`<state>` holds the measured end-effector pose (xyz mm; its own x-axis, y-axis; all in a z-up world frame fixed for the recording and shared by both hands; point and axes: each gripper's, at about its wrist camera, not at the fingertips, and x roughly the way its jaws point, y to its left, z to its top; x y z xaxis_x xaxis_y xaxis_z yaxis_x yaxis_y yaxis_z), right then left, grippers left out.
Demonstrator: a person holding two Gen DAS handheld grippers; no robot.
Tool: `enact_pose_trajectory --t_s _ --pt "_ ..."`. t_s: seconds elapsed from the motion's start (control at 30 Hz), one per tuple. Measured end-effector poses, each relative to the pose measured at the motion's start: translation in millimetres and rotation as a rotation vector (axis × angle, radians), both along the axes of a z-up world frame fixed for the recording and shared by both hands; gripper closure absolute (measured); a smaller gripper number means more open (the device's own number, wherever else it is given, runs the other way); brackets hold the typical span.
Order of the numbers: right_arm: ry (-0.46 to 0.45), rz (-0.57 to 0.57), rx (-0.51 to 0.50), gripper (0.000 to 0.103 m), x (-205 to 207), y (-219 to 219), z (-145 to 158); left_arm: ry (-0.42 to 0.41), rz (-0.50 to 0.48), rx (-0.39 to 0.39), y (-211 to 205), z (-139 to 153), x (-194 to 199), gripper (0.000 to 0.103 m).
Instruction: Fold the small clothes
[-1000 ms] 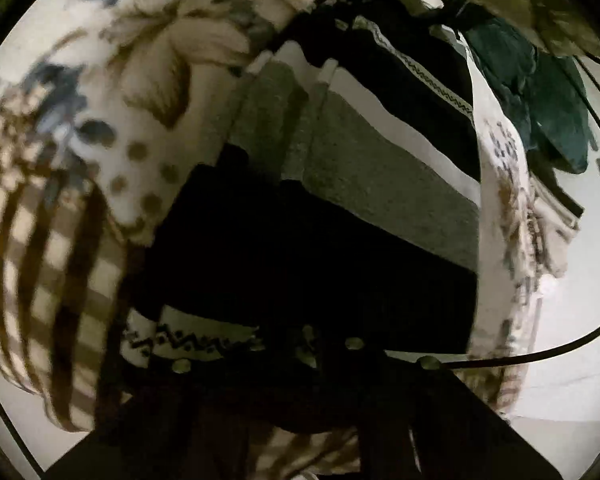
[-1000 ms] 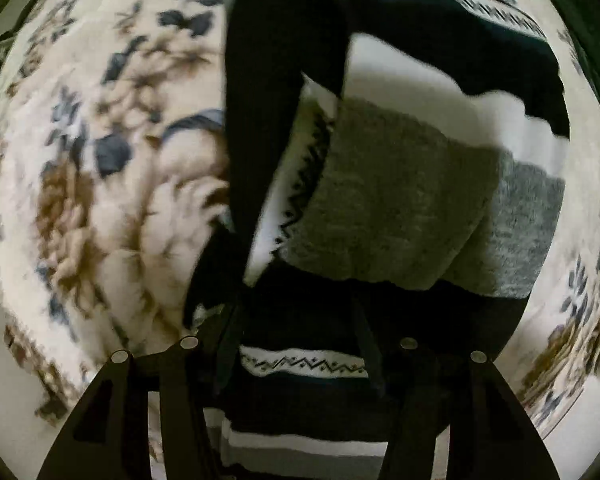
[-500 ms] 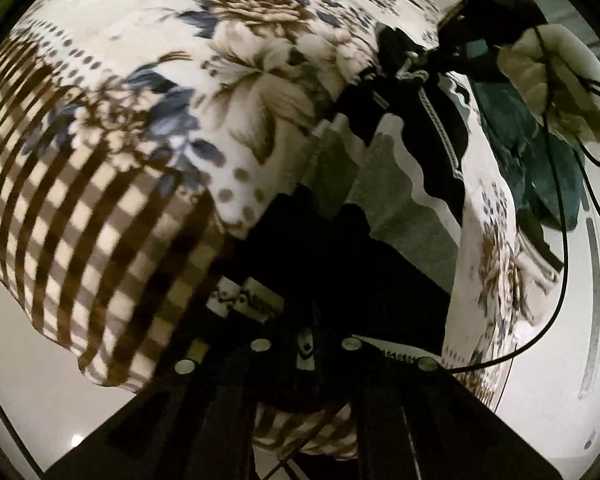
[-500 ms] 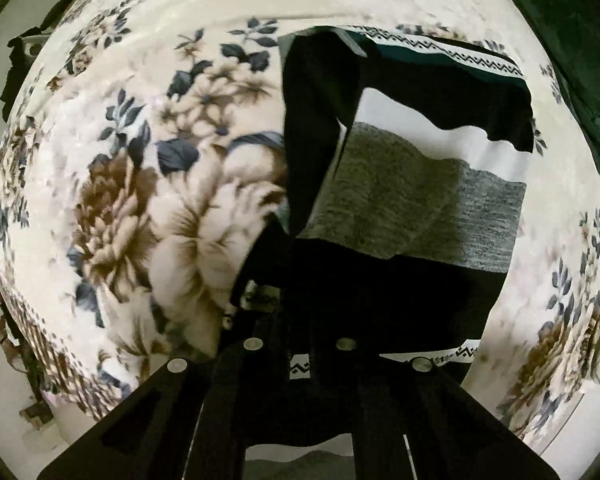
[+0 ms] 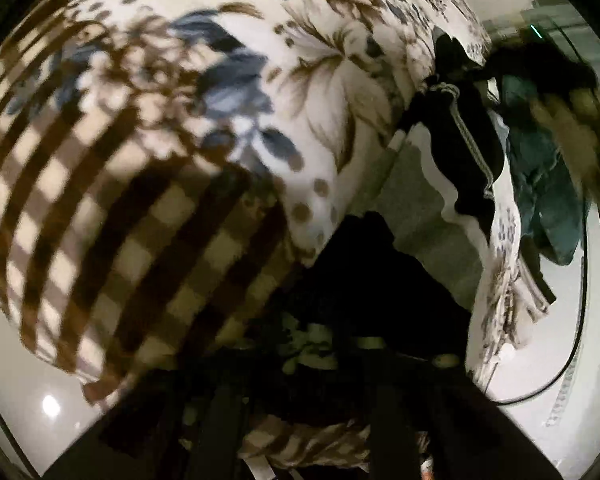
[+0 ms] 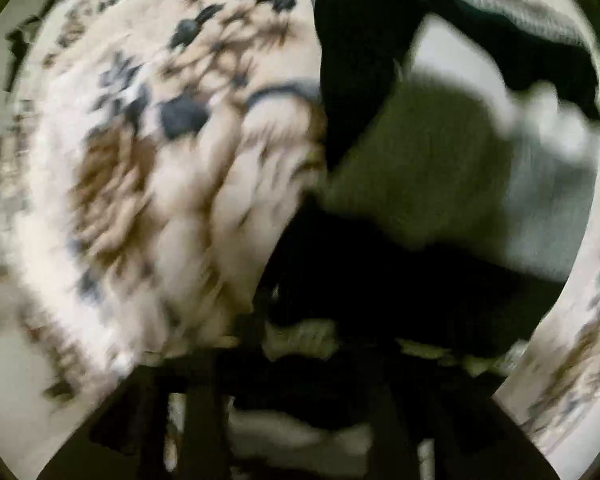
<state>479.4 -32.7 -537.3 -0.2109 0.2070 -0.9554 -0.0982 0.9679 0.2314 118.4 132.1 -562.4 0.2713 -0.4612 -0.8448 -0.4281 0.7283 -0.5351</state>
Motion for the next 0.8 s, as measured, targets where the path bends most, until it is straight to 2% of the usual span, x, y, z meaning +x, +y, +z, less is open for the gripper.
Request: enact_pose_trajectory --t_s 0.03,0.13,0.2,0.27,0.33,0.47,0.57,0.7,0.8 --pt "0.01 -0.009 0.043 0.046 -15 -13 9 -0.012 0.003 -0.024 3 4 -2 0.051" --pt "0.0 0.0 0.046 0.046 -72 -47 30 -0.006 -0.001 -0.053 7 8 -3 0.048" --pt "0.021 0.008 0.009 0.046 -125 -66 29 0.018 -0.031 -0.057 3 3 0 0.048" --pt "0.089 -0.006 -0.003 0.046 -176 -76 13 0.039 -0.063 -0.047 -2 -2 5 0.048" --pt "0.201 -0.031 0.003 0.046 -236 -83 -20 0.06 -0.114 -0.014 -10 -7 10 0.048" --pt "0.276 -0.059 -0.052 0.048 -326 -96 -65 0.108 -0.194 0.039 -16 -18 11 0.048" --pt "0.322 -0.155 -0.027 0.05 -352 -114 -77 0.124 -0.229 0.069 -16 -17 10 0.048" --pt "0.299 -0.187 0.03 0.05 -356 -127 -68 0.127 -0.233 0.104 -16 -2 11 0.048" --pt "0.242 -0.209 0.086 0.05 -351 -139 -49 0.109 -0.25 0.122 -24 12 12 0.049"
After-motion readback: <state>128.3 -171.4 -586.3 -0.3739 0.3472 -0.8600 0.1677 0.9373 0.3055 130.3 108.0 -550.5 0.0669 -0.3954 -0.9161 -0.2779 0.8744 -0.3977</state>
